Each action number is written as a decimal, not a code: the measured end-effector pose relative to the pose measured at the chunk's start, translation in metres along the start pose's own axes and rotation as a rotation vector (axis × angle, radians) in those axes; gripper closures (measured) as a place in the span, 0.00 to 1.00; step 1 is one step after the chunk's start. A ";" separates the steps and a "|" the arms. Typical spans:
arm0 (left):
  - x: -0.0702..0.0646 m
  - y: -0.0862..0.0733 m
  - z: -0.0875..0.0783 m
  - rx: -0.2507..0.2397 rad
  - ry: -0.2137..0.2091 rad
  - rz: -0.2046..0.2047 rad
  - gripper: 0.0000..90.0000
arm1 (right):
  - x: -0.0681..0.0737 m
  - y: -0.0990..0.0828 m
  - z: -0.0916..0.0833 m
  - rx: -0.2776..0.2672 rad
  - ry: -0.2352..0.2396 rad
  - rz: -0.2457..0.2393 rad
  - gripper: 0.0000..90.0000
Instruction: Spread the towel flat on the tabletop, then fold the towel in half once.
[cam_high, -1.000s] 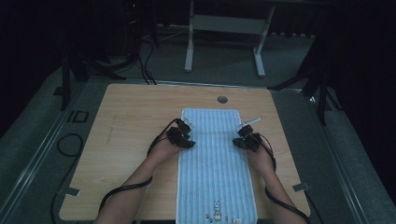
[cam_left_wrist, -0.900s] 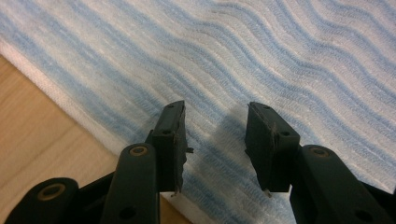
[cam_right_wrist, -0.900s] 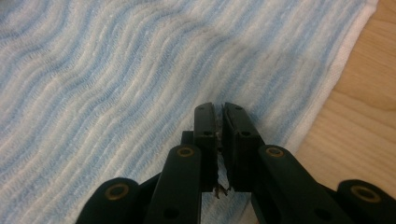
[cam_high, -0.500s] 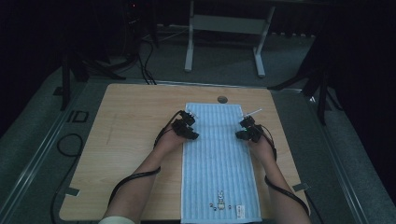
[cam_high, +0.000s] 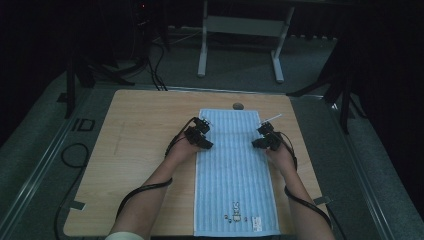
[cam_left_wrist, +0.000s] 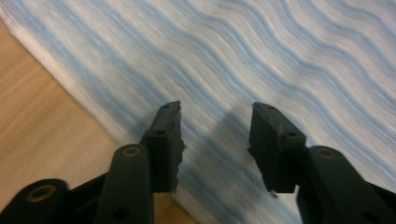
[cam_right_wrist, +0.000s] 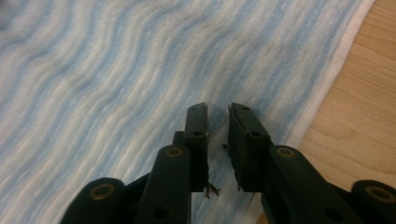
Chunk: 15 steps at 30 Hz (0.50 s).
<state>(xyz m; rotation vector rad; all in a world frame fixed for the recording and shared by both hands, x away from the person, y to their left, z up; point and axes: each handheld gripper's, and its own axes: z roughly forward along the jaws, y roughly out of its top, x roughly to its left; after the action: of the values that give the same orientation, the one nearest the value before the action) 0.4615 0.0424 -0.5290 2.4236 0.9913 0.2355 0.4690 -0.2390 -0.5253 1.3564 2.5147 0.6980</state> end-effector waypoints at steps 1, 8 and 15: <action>-0.001 -0.005 -0.006 0.015 0.010 0.012 0.54 | -0.001 -0.004 -0.005 -0.006 0.001 -0.004 0.81; 0.001 -0.023 -0.024 -0.001 0.006 -0.012 0.46 | -0.008 -0.017 -0.020 -0.011 0.014 0.004 0.67; 0.008 -0.030 -0.030 -0.027 0.014 -0.055 0.42 | -0.020 -0.021 -0.027 -0.011 -0.029 0.020 0.55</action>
<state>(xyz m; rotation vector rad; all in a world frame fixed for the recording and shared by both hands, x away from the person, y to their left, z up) 0.4383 0.0781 -0.5189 2.3705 1.0522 0.2448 0.4541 -0.2735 -0.5135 1.3794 2.4752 0.6894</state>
